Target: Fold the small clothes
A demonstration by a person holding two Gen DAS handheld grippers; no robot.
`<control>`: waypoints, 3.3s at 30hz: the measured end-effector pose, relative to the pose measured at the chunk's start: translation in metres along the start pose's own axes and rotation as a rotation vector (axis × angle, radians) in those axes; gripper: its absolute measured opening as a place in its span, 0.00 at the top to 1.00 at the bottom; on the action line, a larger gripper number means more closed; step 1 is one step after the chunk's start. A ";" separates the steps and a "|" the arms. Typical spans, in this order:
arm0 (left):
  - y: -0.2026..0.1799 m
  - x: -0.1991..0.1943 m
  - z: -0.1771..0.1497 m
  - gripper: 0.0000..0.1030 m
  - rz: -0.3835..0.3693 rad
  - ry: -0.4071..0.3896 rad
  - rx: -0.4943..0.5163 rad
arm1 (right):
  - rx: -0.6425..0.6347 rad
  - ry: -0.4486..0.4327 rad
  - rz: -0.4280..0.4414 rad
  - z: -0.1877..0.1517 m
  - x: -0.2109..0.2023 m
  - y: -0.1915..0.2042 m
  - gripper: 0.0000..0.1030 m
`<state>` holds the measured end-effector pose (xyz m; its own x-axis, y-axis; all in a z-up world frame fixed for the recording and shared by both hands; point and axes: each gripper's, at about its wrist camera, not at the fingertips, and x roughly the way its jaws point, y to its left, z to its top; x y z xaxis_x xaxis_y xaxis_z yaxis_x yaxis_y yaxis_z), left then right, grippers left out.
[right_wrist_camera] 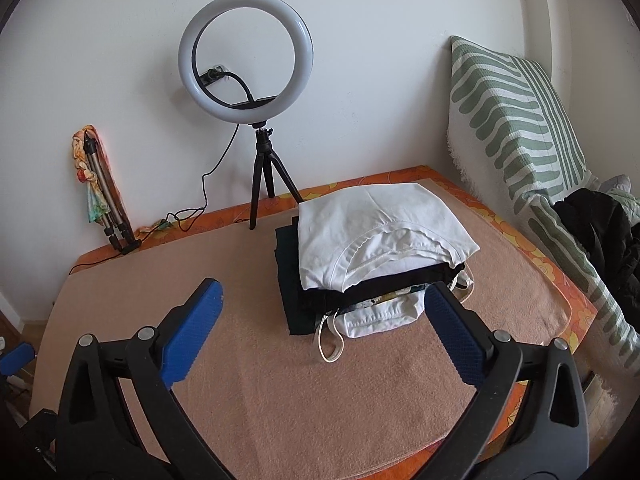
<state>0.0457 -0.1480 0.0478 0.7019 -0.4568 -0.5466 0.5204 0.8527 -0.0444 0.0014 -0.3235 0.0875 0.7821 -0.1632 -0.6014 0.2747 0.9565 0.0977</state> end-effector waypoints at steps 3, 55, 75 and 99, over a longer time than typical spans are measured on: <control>0.005 -0.001 -0.014 0.01 0.019 0.004 -0.004 | -0.007 -0.009 -0.022 -0.018 -0.004 0.004 0.00; 0.036 0.027 -0.073 0.01 0.132 0.133 0.031 | 0.008 -0.020 -0.033 -0.067 0.009 0.015 0.00; 0.035 0.024 -0.072 0.01 0.129 0.125 0.034 | 0.003 -0.024 -0.033 -0.066 0.008 0.016 0.00; 0.036 0.019 -0.072 0.01 0.130 0.110 0.033 | 0.000 -0.024 -0.034 -0.066 0.008 0.017 0.00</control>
<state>0.0423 -0.1080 -0.0245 0.7078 -0.3111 -0.6342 0.4459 0.8931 0.0595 -0.0249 -0.2925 0.0318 0.7856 -0.2010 -0.5852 0.3011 0.9504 0.0778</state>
